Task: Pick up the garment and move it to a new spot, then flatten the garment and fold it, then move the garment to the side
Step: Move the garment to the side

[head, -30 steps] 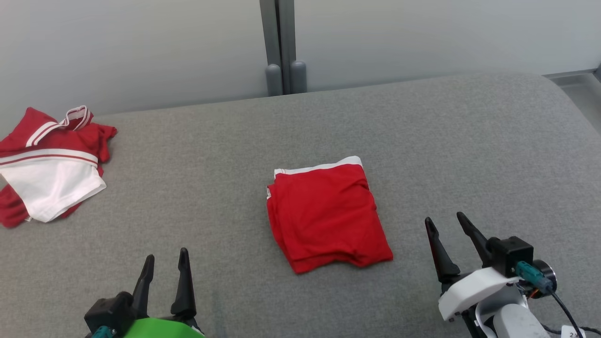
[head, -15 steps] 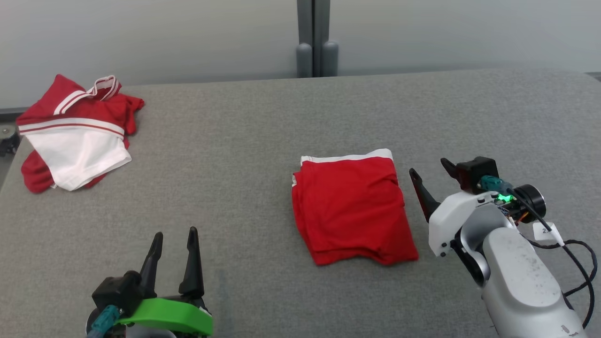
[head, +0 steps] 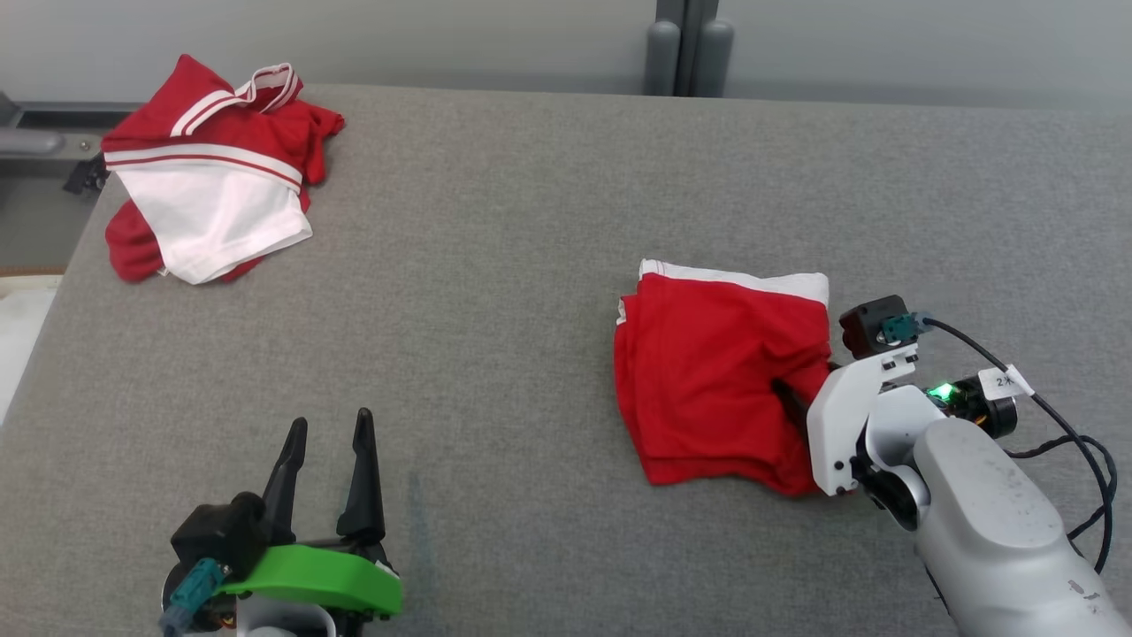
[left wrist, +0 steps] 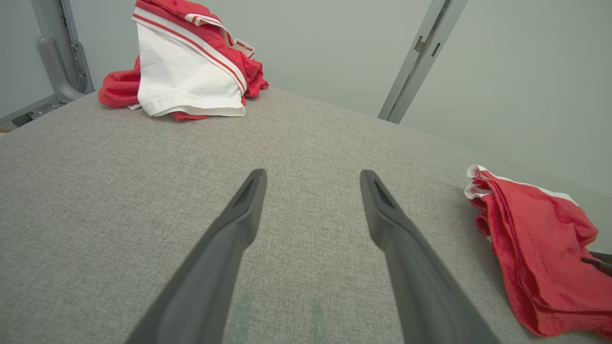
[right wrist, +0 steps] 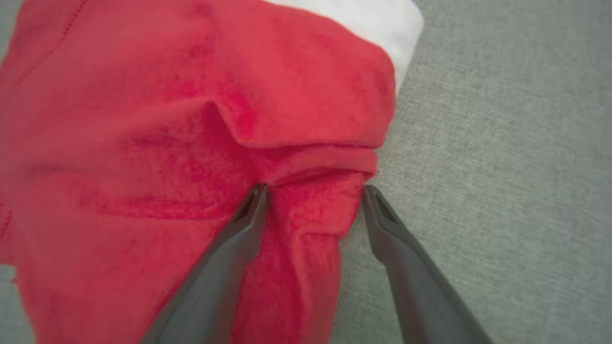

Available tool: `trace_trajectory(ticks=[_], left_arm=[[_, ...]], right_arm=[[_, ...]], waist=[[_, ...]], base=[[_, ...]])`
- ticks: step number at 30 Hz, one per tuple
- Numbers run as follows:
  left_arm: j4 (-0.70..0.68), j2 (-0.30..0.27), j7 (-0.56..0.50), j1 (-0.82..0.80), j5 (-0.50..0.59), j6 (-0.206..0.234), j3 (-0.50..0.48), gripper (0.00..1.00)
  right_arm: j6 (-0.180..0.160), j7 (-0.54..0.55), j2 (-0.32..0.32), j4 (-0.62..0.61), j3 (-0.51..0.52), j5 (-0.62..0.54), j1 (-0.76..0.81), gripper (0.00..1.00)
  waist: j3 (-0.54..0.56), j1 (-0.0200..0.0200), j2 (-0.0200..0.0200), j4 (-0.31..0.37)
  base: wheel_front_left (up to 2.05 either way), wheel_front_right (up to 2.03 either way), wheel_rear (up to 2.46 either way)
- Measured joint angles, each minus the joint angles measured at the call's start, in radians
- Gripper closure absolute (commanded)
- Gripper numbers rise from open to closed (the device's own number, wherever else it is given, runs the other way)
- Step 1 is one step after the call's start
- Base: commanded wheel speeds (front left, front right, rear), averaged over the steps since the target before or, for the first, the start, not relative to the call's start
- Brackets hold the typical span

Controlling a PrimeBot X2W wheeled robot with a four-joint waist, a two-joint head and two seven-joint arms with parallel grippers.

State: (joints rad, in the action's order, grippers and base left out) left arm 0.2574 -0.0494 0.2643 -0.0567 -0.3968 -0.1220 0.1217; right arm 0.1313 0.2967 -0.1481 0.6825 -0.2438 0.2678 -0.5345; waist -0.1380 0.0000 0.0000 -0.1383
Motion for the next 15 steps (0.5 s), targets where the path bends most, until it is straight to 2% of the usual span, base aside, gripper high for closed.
trace_trajectory(ticks=[4,5,6,8,9,10,11,15], left_arm=[[-0.002,0.0,0.0,-0.01,0.0,0.0,-0.001,0.0],[-0.003,0.0,0.0,-0.012,0.0,0.0,-0.001,0.0],[-0.004,0.0,0.0,-0.013,0.0,0.0,0.0,0.0],[-0.004,0.0,0.0,-0.016,0.0,0.0,0.001,0.0],[-0.005,0.0,0.0,-0.018,0.0,0.0,0.002,0.0],[-0.005,0.0,0.0,-0.02,0.0,0.0,0.004,0.0],[-0.007,0.0,0.0,-0.024,0.001,-0.001,0.005,0.0],[-0.02,0.0,0.0,-0.037,0.013,-0.001,0.007,0.0]], right_arm=[[0.0,0.02,-0.002,0.027,-0.017,0.038,-0.019,0.0],[0.0,0.02,-0.002,0.033,-0.02,0.046,-0.025,0.4],[0.0,0.02,-0.002,0.039,-0.023,0.05,-0.031,0.53],[0.0,0.019,-0.001,0.05,-0.031,0.06,-0.045,0.69],[0.0,0.018,0.0,0.055,-0.035,0.062,-0.051,0.87],[0.0,0.011,0.001,0.059,-0.041,0.065,-0.057,0.95],[0.0,-0.002,0.001,0.062,-0.046,0.066,-0.062,1.0],[0.001,-0.055,-0.011,0.067,-0.072,0.066,-0.098,1.0]], waist=[[-0.021,0.0,0.0,-0.011],[-0.026,0.0,0.0,-0.012],[-0.029,0.0,0.0,-0.012],[-0.036,0.0,0.0,-0.008],[-0.038,0.0,0.0,-0.006],[-0.041,0.0,0.0,-0.003],[-0.044,0.0,0.0,0.001],[-0.056,0.0,0.0,0.032]], base=[[0.0,0.0,0.0],[0.0,0.0,0.0],[0.0,0.0,0.0],[0.0,0.0,0.0],[0.0,0.0,0.0],[0.0,0.0,0.0],[0.0,0.0,0.0],[0.0,0.0,0.0]])
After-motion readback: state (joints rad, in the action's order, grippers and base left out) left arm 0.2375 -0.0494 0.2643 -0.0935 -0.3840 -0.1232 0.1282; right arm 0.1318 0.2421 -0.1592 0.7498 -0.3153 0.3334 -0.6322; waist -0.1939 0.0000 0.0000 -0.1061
